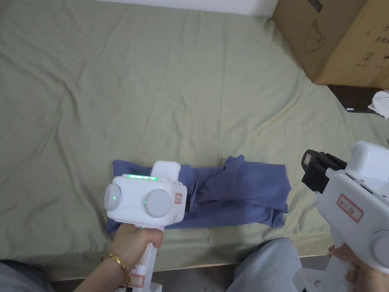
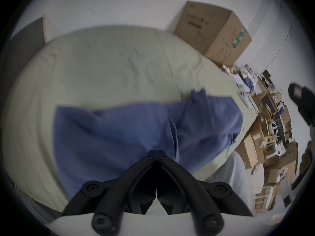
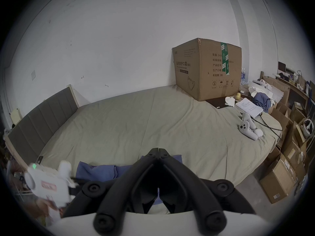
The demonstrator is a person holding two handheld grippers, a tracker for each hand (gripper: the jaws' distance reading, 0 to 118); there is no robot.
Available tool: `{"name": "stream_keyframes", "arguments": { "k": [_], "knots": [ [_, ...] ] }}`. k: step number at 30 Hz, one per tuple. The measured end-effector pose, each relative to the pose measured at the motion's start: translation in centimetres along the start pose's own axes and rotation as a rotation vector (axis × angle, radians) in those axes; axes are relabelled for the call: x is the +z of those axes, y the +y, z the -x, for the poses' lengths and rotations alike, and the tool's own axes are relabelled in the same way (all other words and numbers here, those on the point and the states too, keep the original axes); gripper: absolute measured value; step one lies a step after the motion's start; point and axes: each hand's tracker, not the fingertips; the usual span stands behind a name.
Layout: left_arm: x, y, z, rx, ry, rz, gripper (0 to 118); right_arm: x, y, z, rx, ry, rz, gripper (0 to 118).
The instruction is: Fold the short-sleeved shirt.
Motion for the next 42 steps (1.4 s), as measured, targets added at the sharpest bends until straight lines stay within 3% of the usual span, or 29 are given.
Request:
{"name": "stream_keyframes", "arguments": {
  "k": [3, 7, 11, 13, 14, 16, 17, 18, 23, 32, 39, 41, 42],
  "knots": [
    [-1.5, -1.6, -1.8, -0.032, -0.023, 0.021, 0, 1.0, 0.0, -0.2, -0.02, -0.011, -0.014, 0],
    [-2.6, -3.0, -4.4, -0.207, -0.004, 0.034, 0, 2.8, 0.8, 1.0, -0.03, -0.026, -0.014, 0],
    [-1.6, -2.0, -3.5, -0.005, -0.215, 0.061, 0, 2.7, 0.5, 0.6, -0.015, -0.03, -0.018, 0],
    [0.5, -1.2, -2.9, 0.061, -0.283, -0.036, 5, 2.0, 0.3, -0.3, -0.008, -0.023, -0.014, 0],
    [1.7, -0.5, -2.6, 0.054, -0.283, -0.101, 16, 1.9, 0.4, -0.4, -0.008, -0.018, -0.013, 0],
    [4.3, 1.2, -1.2, 0.073, -0.324, -0.2, 75, 1.5, 0.3, -0.2, -0.007, -0.009, -0.012, 0],
    [5.4, 1.9, -0.3, 0.091, -0.351, -0.226, 98, 1.4, 0.4, -0.2, -0.006, -0.006, -0.013, 0],
    [6.4, 2.8, 0.9, 0.119, -0.378, -0.242, 114, 1.3, 0.5, -0.1, -0.005, -0.002, -0.015, 0],
    [9.7, 4.8, 7.5, 0.19, -0.378, -0.309, 115, 0.8, 0.3, 0.6, -0.006, 0.018, -0.016, 0],
    [5.6, 0.3, 18.4, 0.612, -0.364, -0.138, 115, 0.3, -0.3, 1.9, 0.014, 0.044, 0.015, 0],
    [2.0, -1.7, 17.7, 0.62, -0.52, -0.091, 110, 0.1, -0.2, 2.1, 0.017, 0.035, 0.027, 0],
    [1.6, -1.7, 17.3, 0.662, -0.574, -0.132, 101, 0.3, -0.2, 2.1, 0.013, 0.035, 0.032, 0],
    [1.3, -1.6, 17.3, 0.674, -0.591, -0.129, 84, 0.3, -0.3, 2.1, 0.015, 0.031, 0.032, 0]
  ]
}}
